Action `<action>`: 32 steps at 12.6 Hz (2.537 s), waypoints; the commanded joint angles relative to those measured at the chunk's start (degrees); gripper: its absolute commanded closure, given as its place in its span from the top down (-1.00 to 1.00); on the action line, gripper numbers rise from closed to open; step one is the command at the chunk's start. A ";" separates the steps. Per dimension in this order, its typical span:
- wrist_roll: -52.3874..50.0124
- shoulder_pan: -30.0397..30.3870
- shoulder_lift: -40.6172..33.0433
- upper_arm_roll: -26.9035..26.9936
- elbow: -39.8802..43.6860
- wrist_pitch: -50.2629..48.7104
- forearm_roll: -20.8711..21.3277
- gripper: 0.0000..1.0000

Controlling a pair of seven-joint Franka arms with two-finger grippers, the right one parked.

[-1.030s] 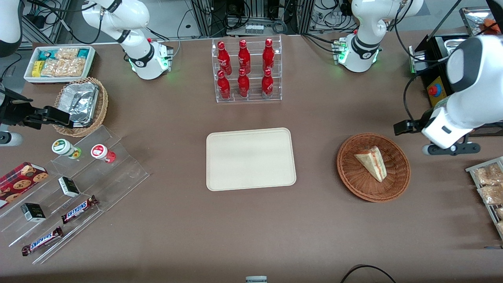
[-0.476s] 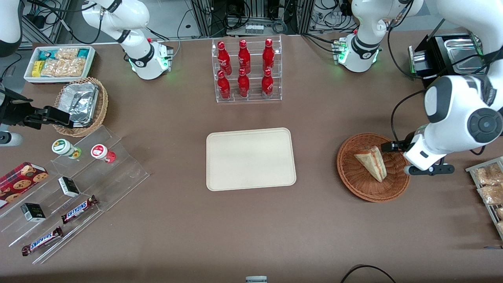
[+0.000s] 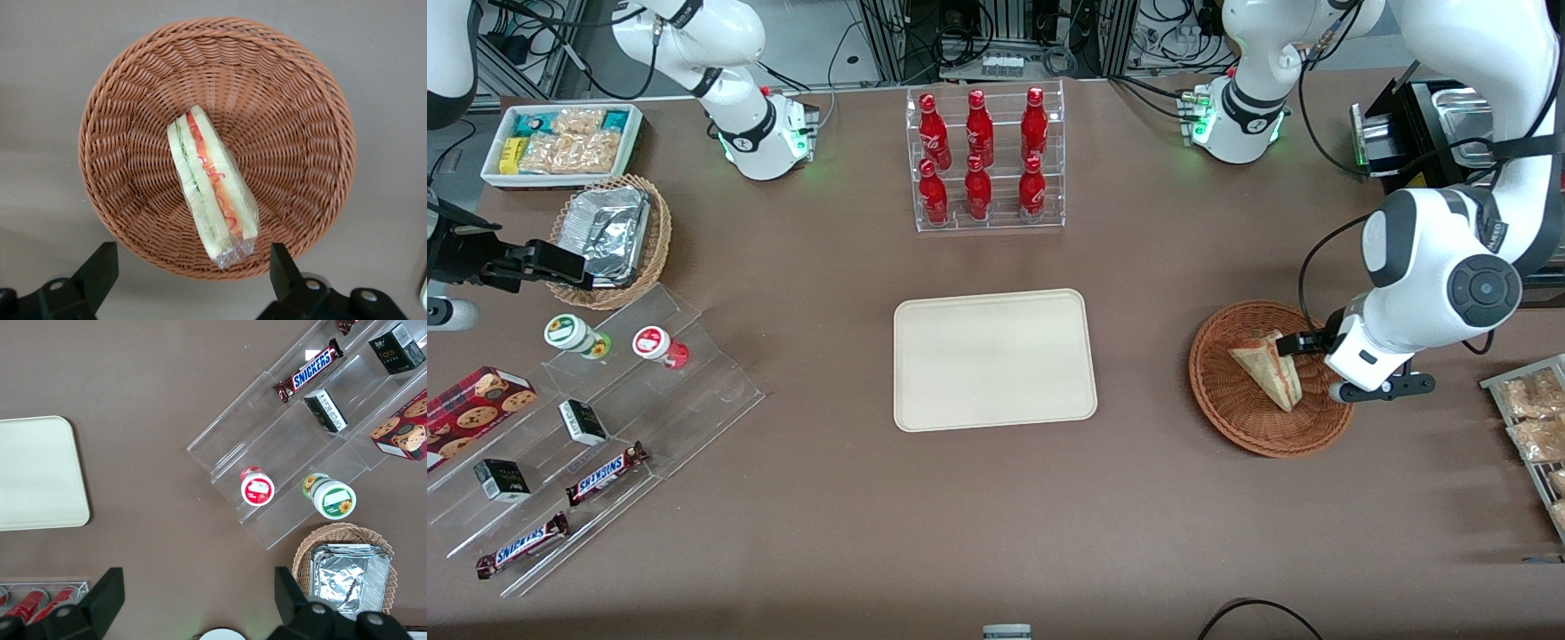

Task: Place sandwich from basket to tray
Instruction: 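Lower the open left gripper around the wrapped sandwich in the basket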

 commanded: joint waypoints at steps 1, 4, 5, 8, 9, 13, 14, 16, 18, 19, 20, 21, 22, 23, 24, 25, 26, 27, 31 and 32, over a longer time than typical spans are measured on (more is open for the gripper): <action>-7.97 0.15 -0.74 -0.23 -3.66 4.42 0.82 1.00; -23.08 -0.29 -1.09 -0.31 -4.46 6.10 0.74 1.00; -24.69 -0.38 -1.18 -0.31 -4.63 6.19 0.65 1.00; -26.98 -0.55 -2.93 -0.58 -10.14 12.66 0.65 1.00; -27.08 -0.55 -4.07 -0.58 -12.87 15.39 0.65 1.00; -27.43 -0.55 -4.17 -0.67 -14.12 16.90 0.04 1.00; -28.30 -0.73 -4.00 -0.67 -14.30 17.52 0.03 1.00; -29.70 -1.52 -3.73 -0.67 -15.18 19.53 -0.06 1.00; -30.42 -2.04 -3.12 -0.67 -15.79 21.21 -0.06 1.00; -30.42 -2.05 -3.03 -0.67 -16.15 22.00 -0.06 1.00; -30.42 -2.05 -2.68 -0.67 -16.58 22.79 -0.06 1.00; -30.42 -2.05 -2.33 -0.67 -16.76 23.49 -0.06 1.00; -30.42 -2.05 -1.89 -0.67 -16.76 24.11 -0.06 1.00; -30.42 -2.05 -1.54 -0.67 -17.11 25.07 -0.06 1.00; -30.42 -2.05 -1.19 -0.67 -17.38 25.69 -0.06 1.00; -30.42 -2.05 -0.66 -0.67 -17.38 25.87 -0.06 1.00; -30.42 -2.05 -0.31 -0.67 -17.38 25.87 -0.06 1.00; -30.42 -1.96 -0.22 -0.67 -17.38 25.87 -0.06 1.00; -30.33 -1.87 0.22 -0.58 -17.38 25.96 -0.06 0.74; -30.33 -1.87 0.22 -0.58 -17.38 26.05 -0.06 0.45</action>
